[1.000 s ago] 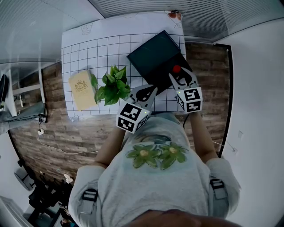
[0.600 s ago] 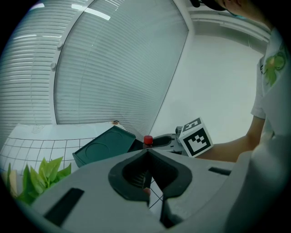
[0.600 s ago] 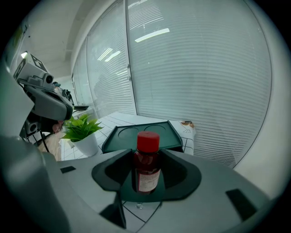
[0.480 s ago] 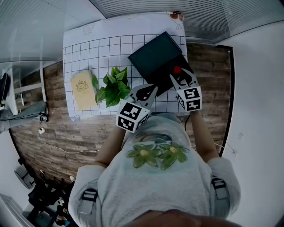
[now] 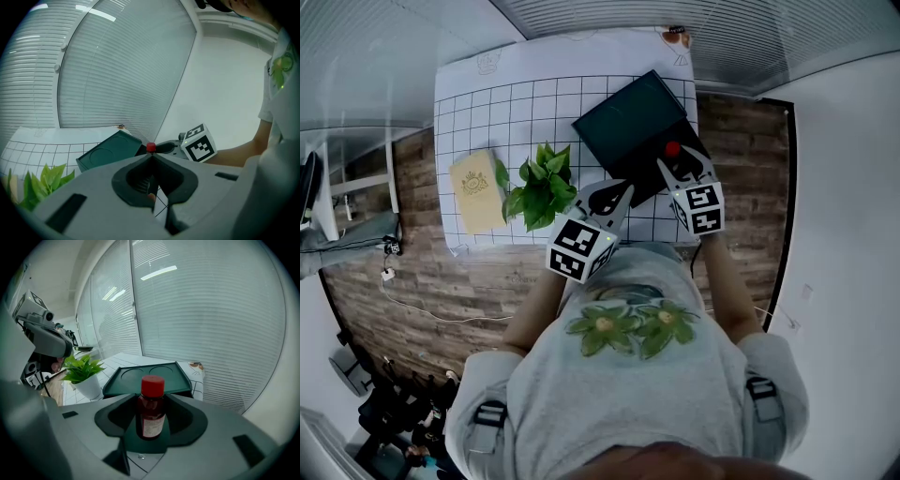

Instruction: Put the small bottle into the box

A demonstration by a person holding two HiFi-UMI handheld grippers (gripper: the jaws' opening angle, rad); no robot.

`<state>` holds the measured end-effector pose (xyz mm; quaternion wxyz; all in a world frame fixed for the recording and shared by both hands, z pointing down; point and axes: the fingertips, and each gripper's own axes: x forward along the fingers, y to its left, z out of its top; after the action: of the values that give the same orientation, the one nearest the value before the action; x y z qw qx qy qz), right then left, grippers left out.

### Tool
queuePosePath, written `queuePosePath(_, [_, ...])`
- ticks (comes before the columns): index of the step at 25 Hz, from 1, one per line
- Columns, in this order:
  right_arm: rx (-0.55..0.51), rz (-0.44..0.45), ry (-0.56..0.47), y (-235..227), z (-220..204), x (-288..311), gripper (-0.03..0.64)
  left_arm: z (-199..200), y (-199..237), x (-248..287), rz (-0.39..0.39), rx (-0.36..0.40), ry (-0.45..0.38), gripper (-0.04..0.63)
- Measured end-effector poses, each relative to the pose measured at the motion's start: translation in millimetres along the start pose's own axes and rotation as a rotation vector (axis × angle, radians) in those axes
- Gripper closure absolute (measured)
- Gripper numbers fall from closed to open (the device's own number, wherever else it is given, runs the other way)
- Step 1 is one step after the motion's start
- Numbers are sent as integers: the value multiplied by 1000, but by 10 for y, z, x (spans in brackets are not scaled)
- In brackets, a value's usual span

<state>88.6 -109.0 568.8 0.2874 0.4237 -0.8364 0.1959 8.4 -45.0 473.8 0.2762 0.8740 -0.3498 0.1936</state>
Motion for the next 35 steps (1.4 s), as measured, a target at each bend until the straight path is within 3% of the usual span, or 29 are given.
queuePosePath(35, [-23, 0, 53, -41, -211, 299, 419, 25, 105, 3, 11, -20, -13, 588])
